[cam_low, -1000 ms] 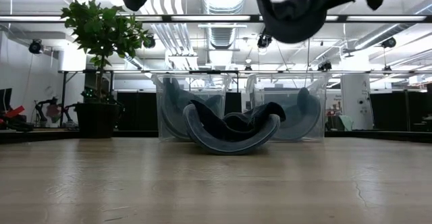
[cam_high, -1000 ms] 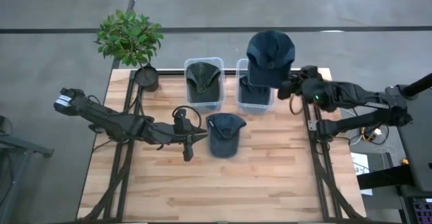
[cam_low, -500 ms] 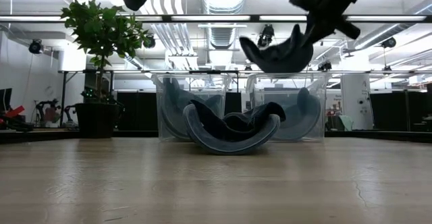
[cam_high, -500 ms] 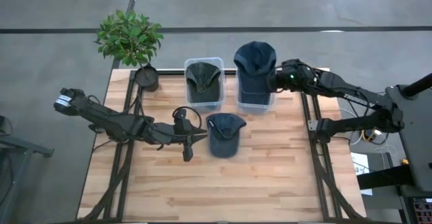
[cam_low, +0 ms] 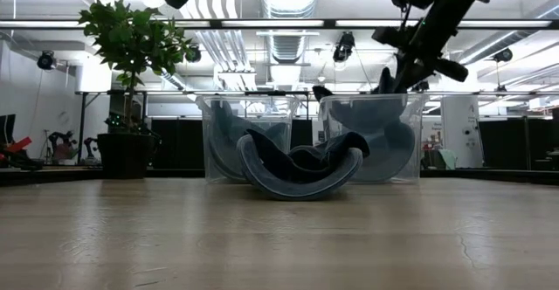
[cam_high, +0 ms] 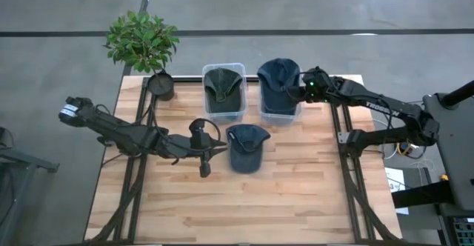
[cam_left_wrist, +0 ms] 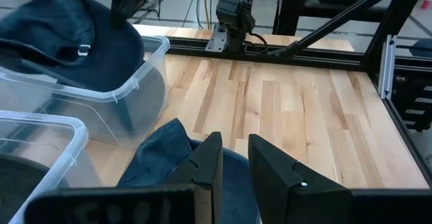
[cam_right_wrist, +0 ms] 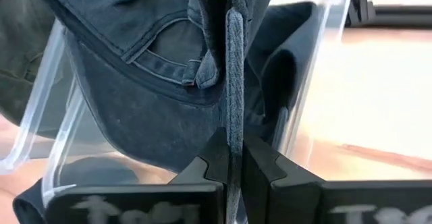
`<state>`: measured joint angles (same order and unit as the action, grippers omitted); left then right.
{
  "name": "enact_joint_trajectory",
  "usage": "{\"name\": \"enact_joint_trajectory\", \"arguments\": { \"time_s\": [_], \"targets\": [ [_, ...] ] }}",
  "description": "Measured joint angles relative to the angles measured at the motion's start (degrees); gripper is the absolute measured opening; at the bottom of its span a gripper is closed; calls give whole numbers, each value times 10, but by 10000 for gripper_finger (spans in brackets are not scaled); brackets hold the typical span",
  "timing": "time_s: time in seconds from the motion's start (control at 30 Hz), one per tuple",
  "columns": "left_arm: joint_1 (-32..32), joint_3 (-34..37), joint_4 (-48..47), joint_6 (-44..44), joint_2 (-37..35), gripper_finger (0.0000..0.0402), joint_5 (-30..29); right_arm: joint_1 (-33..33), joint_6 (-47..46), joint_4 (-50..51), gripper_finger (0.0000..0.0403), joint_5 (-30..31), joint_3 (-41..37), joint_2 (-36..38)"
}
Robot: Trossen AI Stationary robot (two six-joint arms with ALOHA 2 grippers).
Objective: Pick & Place hat
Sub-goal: Put the bottom blue cap into the right transparent bin
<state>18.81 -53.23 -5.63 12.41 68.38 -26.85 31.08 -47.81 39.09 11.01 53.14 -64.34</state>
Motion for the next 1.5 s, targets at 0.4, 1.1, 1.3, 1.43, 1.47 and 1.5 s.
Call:
{"name": "enact_joint_trajectory", "arguments": {
  "time_s": [0.4,1.1,1.3,1.43,1.47,1.5],
  "targets": [
    [-1,0,0,-5,0,66,0,1,-17,-5,18,-8,-19,-3],
    [-1,0,0,-7,0,66,0,1,18,64,110,-11,25,2],
    [-3,0,0,-6,0,66,0,1,80,55,93,29,72,-5],
    [-3,0,0,-6,0,66,0,5,115,45,71,45,97,-34],
    [-3,0,0,-7,0,66,0,9,124,45,65,46,103,-46],
    [-3,0,0,-6,0,66,0,13,132,46,59,46,108,-60]
  ]
}}
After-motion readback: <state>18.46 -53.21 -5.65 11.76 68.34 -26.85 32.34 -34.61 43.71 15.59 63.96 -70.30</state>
